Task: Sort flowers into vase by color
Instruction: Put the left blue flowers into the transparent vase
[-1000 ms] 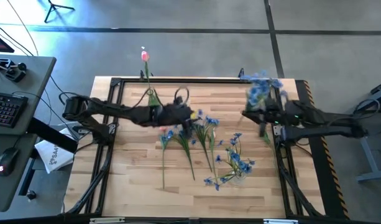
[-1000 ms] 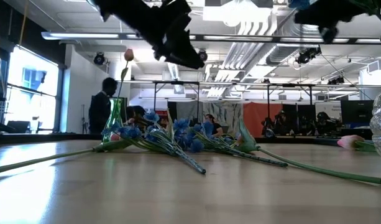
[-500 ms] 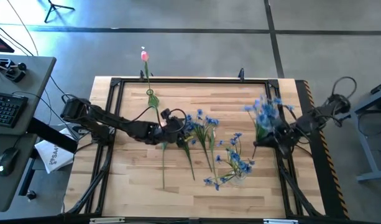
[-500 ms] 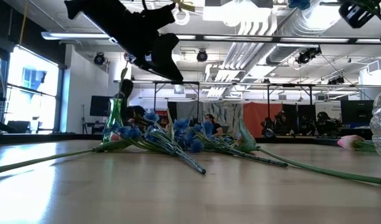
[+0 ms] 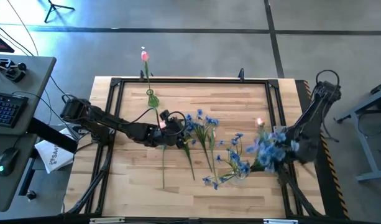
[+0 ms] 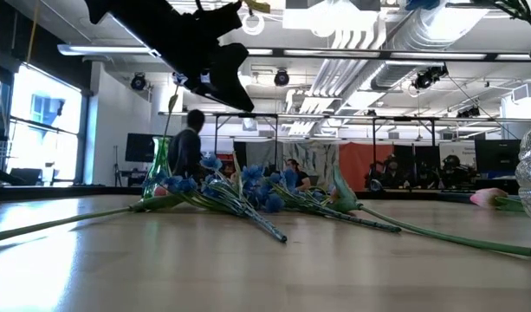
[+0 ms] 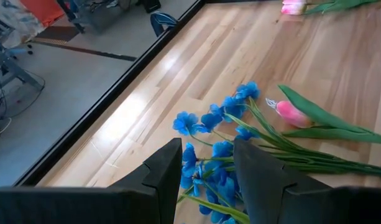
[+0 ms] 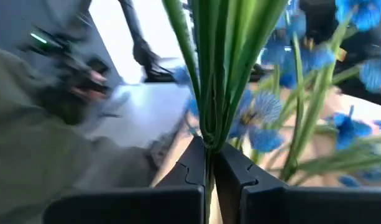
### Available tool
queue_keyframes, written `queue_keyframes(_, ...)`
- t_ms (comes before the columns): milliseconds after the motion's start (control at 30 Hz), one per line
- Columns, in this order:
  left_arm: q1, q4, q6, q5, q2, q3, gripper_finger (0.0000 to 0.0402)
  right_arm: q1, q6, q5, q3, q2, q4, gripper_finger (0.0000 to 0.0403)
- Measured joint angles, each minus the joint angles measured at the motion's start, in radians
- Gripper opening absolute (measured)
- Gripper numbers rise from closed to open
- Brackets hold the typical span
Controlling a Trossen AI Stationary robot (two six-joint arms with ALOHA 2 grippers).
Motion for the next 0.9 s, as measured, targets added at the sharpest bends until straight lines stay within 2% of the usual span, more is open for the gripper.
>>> queue_keyframes(133,0.000,0.000,-0.001,0.000,0.000,0.000,0.0133,0.039,0.060,0.184,0.000,0.098,0.001,0.0001)
queue_keyframes(233,0.000,0.002,0.010,0.000,0.000,0.000,0.0133,0.044,0.106,0.240,0.000,0.148,0.001,0.0001)
queue_keyframes(567,0.000,0.009,0.016,0.000,0.000,0.000,0.0133,0.044,0.164,0.229,0.000,0.207,0.001,0.0046)
queue_keyframes(800,0.000,0.015,0.011,0.007,0.000,0.000,0.0133,0.044,0.273,0.210,0.000,0.207,-0.065,0.0135)
queue_keyframes(900,0.000,0.015,0.005,0.007,0.000,0.000,0.0133,0.043,0.333,0.111,0.001,0.191,-0.125,0.0177)
